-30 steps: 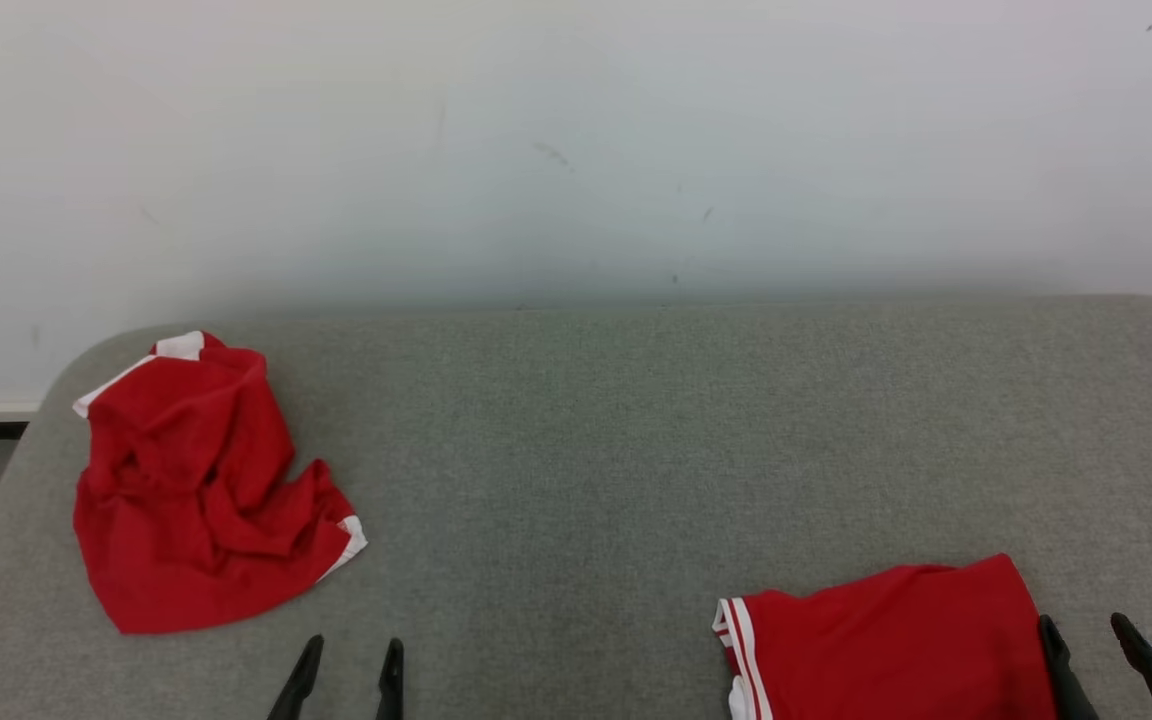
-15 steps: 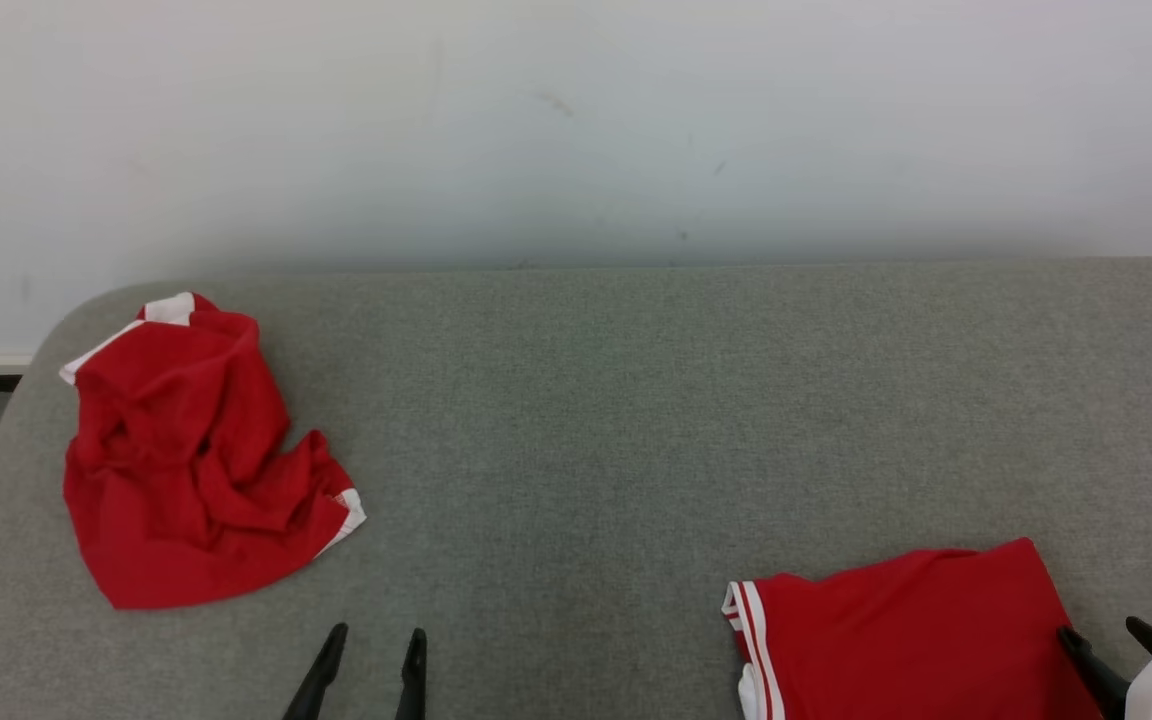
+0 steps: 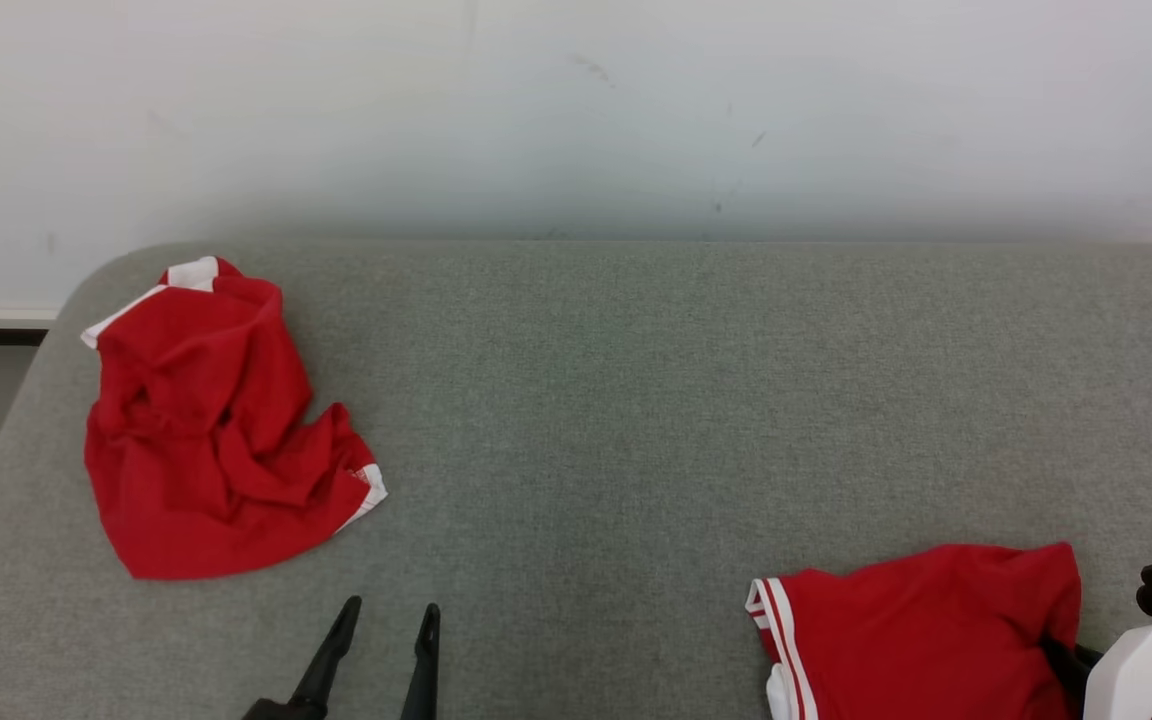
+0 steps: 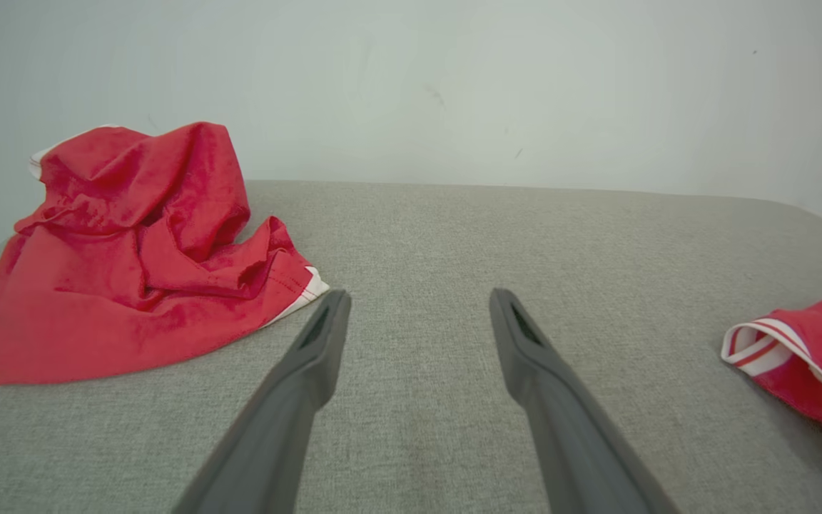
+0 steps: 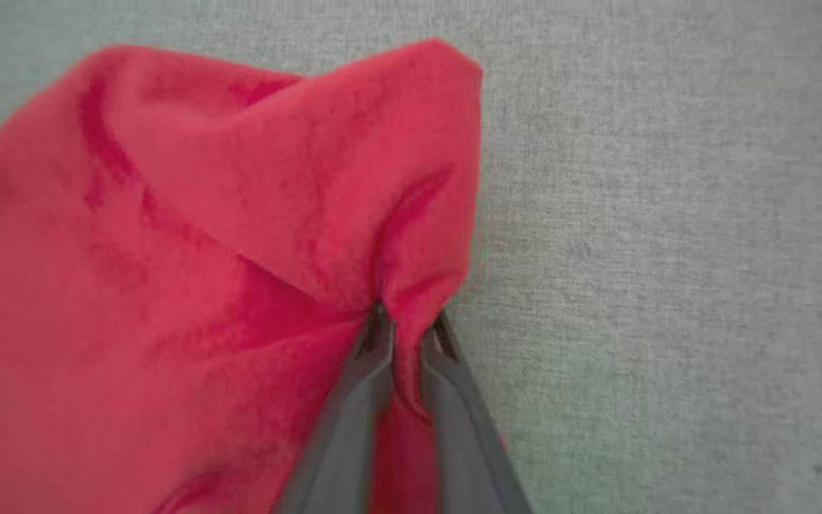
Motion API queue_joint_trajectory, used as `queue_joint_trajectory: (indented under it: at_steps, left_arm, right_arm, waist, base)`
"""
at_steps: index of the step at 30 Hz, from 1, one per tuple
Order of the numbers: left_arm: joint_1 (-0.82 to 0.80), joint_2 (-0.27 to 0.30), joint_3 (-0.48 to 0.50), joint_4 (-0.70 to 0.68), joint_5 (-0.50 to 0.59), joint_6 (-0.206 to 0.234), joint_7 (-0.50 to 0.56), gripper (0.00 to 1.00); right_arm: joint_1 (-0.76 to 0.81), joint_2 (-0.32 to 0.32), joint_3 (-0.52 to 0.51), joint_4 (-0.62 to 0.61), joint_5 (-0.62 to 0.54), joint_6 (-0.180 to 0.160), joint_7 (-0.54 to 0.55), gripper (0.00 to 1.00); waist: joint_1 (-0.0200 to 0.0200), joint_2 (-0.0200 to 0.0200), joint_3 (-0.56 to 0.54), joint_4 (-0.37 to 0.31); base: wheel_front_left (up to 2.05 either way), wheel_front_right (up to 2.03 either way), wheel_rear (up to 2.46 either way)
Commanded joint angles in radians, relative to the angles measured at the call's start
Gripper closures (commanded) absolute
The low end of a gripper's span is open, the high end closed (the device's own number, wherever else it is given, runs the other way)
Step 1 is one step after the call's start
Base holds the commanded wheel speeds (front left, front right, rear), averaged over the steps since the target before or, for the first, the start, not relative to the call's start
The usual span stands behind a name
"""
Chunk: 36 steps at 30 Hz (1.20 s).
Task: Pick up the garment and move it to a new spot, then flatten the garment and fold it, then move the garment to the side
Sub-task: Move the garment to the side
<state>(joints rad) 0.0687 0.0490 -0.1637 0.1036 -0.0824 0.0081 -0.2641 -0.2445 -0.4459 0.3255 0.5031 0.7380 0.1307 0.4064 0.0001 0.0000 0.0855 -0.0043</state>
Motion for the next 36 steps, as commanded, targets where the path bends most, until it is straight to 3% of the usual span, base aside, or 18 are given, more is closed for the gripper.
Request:
queue_joint_trajectory:
  at_steps: [1, 7, 14, 28, 36]
  left_arm:
    - [-0.007, 0.003, 0.003, 0.001, 0.001, 0.001, 0.000, 0.00]
    - [-0.014, 0.003, 0.002, -0.008, -0.001, 0.003, 0.000, 0.00]
    - [-0.055, 0.003, 0.002, -0.023, 0.028, -0.016, 0.000, 0.00]
    - [-0.197, 0.030, -0.021, -0.057, 0.084, -0.064, 0.000, 0.00]
    - [-0.191, 0.051, -0.021, -0.059, 0.088, -0.056, 0.000, 0.00]
  right_arm:
    - [-0.013, -0.008, 0.013, 0.000, 0.009, 0.000, -0.012, 1.00]
    - [-0.069, -0.053, 0.070, -0.023, 0.040, 0.000, -0.117, 1.00]
    - [-0.233, -0.086, 0.064, 0.068, -0.052, 0.000, -0.242, 1.00]
    - [-0.577, -0.192, -0.259, 0.434, -0.292, -0.001, -0.415, 1.00]
    - [-0.669, -0.228, -0.428, 0.630, -0.409, -0.001, -0.479, 1.00]
  waist:
    - [-0.0001, 0.0000, 0.001, -0.001]
    - [-0.0001, 0.0000, 0.021, -0.019]
    - [-0.0001, 0.0000, 0.089, -0.057]
    - [-0.0001, 0.0000, 0.342, -0.049]
    - [-0.0001, 0.0000, 0.376, -0.017]
  base:
    - [0.00, 0.00, 0.00]
    - [0.00, 0.00, 0.00]
    - [0.00, 0.00, 0.00]
    - [0.00, 0.00, 0.00]
    - [0.00, 0.00, 0.00]
